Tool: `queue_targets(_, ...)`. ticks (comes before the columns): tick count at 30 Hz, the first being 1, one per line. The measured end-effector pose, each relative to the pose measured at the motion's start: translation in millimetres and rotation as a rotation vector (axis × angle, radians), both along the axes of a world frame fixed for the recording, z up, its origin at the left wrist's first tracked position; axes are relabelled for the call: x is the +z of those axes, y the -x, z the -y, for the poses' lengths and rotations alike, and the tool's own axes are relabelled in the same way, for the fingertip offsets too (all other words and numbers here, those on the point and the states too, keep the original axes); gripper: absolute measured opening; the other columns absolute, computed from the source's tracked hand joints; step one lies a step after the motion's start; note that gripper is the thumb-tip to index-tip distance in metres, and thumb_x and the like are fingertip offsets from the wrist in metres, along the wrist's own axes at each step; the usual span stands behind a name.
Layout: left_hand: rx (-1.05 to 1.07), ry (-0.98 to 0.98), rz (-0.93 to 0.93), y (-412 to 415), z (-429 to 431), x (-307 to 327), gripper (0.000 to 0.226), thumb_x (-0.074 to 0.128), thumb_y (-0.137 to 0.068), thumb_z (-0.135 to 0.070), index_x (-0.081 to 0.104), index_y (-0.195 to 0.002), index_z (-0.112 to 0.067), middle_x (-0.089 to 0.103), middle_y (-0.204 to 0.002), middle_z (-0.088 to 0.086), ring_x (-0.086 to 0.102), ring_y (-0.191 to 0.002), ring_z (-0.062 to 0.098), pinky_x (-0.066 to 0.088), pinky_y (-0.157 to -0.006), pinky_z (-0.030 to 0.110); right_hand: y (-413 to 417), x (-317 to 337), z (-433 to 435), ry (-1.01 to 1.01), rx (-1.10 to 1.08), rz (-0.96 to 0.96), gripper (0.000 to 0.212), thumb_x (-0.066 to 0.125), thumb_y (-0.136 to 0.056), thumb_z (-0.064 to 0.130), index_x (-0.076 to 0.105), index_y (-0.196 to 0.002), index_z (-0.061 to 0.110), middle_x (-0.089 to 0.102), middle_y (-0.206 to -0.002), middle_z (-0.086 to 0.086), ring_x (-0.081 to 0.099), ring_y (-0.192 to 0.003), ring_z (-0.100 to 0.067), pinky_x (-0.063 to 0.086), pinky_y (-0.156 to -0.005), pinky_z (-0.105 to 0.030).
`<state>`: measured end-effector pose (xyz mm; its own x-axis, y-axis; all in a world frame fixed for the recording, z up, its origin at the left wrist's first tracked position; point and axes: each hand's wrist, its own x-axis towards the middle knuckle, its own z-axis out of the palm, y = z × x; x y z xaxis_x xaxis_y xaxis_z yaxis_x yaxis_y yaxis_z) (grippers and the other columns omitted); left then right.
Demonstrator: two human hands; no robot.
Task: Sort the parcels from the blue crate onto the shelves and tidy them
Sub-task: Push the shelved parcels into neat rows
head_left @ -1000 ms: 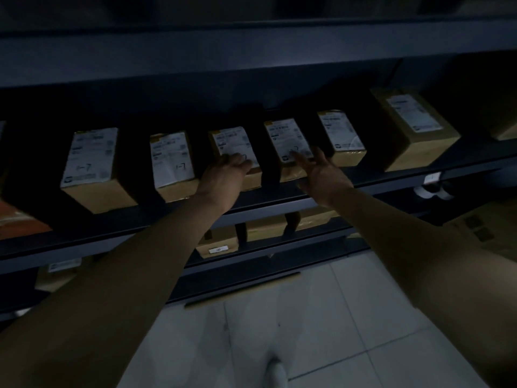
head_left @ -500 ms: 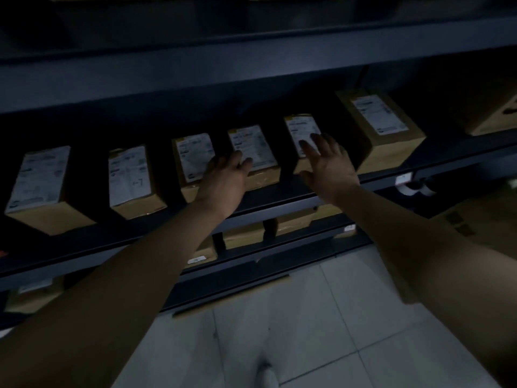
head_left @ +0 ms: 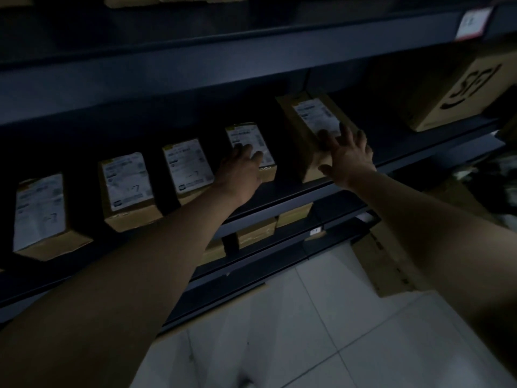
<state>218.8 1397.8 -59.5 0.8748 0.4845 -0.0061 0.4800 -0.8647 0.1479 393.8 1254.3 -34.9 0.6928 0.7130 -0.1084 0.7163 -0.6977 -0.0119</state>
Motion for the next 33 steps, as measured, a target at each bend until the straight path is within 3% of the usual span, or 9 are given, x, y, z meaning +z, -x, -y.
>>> queue_targets(6, 0.049, 0.04, -0.023, -19, -4, -16, 0.046, 0.048, -0.095, -0.021, 0.039, -0.138, -0.009, 0.038, -0.137, 0.015, 0.039, -0.122, 0.031, 0.039, -0.099, 0.042, -20, -10, -6, -0.077, 0.096, -0.048, 0.08, 0.059, -0.093, 0.034, 0.007, -0.153, 0.038, 0.0, -0.161, -0.007, -0.006, -0.143, -0.044, 0.016, -0.116, -0.056)
queue_targets(15, 0.12, -0.068, -0.046, -27, -15, -22, 0.043, 0.047, -0.095, -0.016, 0.04, -0.136, -0.008, 0.042, -0.133, 0.018, 0.04, -0.12, 0.033, 0.043, -0.095, 0.041, -29, -14, -22, -0.078, 0.15, -0.03, 0.082, 0.06, -0.093, 0.033, 0.005, -0.153, 0.038, 0.0, -0.162, -0.006, -0.007, -0.144, -0.044, 0.017, -0.116, -0.057)
queue_targets(18, 0.126, -0.053, -0.045, -28, -14, -21, 0.041, 0.047, -0.096, -0.016, 0.04, -0.136, -0.007, 0.042, -0.132, 0.018, 0.04, -0.119, 0.033, 0.043, -0.094, 0.042, -23, -13, -18, -0.062, 0.139, 0.031, 0.081, 0.056, -0.095, 0.032, 0.001, -0.154, 0.037, -0.002, -0.162, -0.008, -0.007, -0.145, -0.044, 0.008, -0.117, -0.057)
queue_targets(21, 0.133, -0.044, -0.007, -24, -9, -16, 0.041, 0.049, -0.094, -0.015, 0.041, -0.134, -0.009, 0.043, -0.132, 0.017, 0.041, -0.118, 0.034, 0.044, -0.092, 0.044, -2, -14, -11, -0.146, 0.159, 0.15, 0.081, 0.055, -0.093, 0.018, 0.005, -0.156, 0.022, 0.003, -0.161, -0.016, -0.002, -0.146, -0.042, 0.002, -0.118, -0.057)
queue_targets(24, 0.09, -0.071, 0.058, -15, 3, -4, 0.042, 0.048, -0.093, -0.012, 0.041, -0.135, -0.009, 0.042, -0.132, 0.016, 0.041, -0.117, 0.034, 0.042, -0.092, 0.045, 29, -20, -2, -0.251, 0.343, 0.205, 0.074, 0.066, -0.081, 0.005, 0.033, -0.147, 0.002, 0.037, -0.147, -0.027, 0.028, -0.139, -0.045, 0.018, -0.115, -0.055)
queue_targets(27, 0.064, -0.082, 0.114, 1, 20, 9, 0.038, 0.046, -0.094, -0.013, 0.046, -0.131, -0.008, 0.046, -0.128, 0.015, 0.043, -0.114, 0.033, 0.041, -0.089, 0.043, 53, -31, 4, -0.35, 0.477, 0.227, 0.057, 0.075, -0.067, 0.001, 0.06, -0.122, -0.004, 0.062, -0.117, -0.026, 0.058, -0.109, -0.044, 0.042, -0.099, -0.056)
queue_targets(29, 0.072, -0.085, 0.125, 15, 30, 15, 0.037, 0.047, -0.094, -0.014, 0.048, -0.129, -0.008, 0.047, -0.126, 0.015, 0.044, -0.112, 0.032, 0.041, -0.088, 0.042, 68, -29, 9, -0.381, 0.513, 0.205, 0.053, 0.078, -0.064, 0.0, 0.064, -0.115, -0.004, 0.065, -0.11, -0.024, 0.063, -0.098, -0.043, 0.048, -0.092, -0.053)
queue_targets(33, 0.089, -0.098, 0.166, 52, 45, 23, 0.035, 0.051, -0.092, -0.013, 0.051, -0.126, -0.006, 0.051, -0.125, 0.014, 0.047, -0.111, 0.033, 0.038, -0.092, 0.041, 94, -20, 17, -0.418, 0.536, 0.215, 0.056, 0.08, -0.062, 0.001, 0.064, -0.115, -0.005, 0.065, -0.11, -0.023, 0.063, -0.096, -0.043, 0.05, -0.087, -0.051)
